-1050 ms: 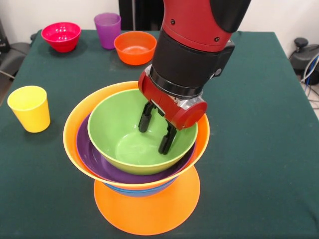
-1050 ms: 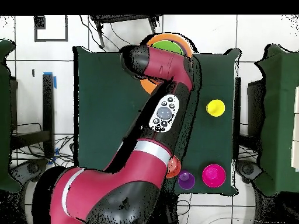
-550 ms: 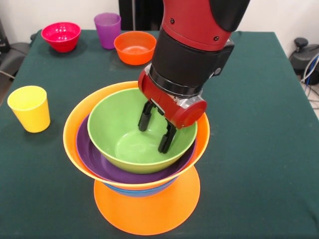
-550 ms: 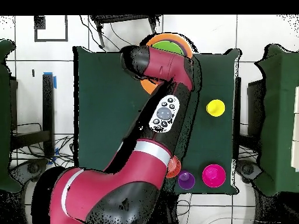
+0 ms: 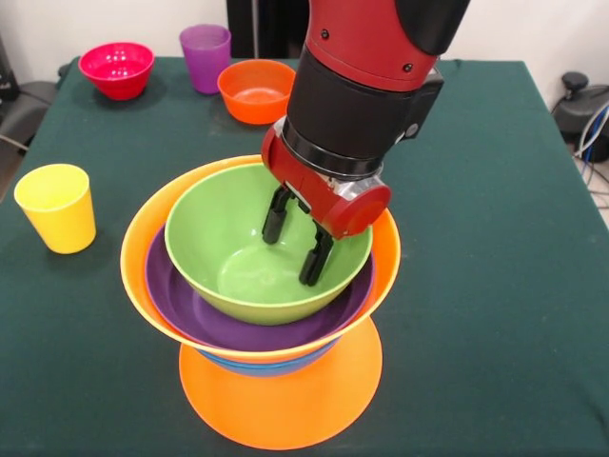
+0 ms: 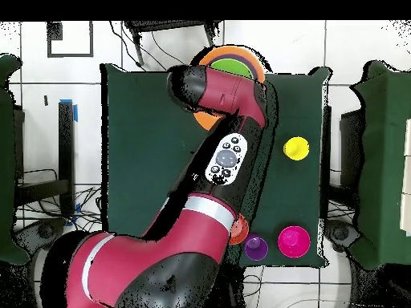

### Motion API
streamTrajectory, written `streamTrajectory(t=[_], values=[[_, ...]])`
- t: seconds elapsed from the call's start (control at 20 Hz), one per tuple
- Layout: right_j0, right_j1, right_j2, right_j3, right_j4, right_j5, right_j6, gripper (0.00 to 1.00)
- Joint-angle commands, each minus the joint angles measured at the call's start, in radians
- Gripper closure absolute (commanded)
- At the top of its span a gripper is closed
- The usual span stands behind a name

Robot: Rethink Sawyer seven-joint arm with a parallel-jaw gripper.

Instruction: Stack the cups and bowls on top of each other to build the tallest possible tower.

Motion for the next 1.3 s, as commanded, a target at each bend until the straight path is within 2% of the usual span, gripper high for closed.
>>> streamTrajectory(t=[0.05, 0.75, 1.3], values=[[0.025, 0.025, 0.14, 0.103, -0.014, -0.041, 0.092, 0.0], [0.024, 0.02, 0.138, 0.105, -0.016, -0.039, 0.084, 0.0], [0.025, -0.015, 0.114, 0.093, -0.027, 0.042, 0.062, 0.0]])
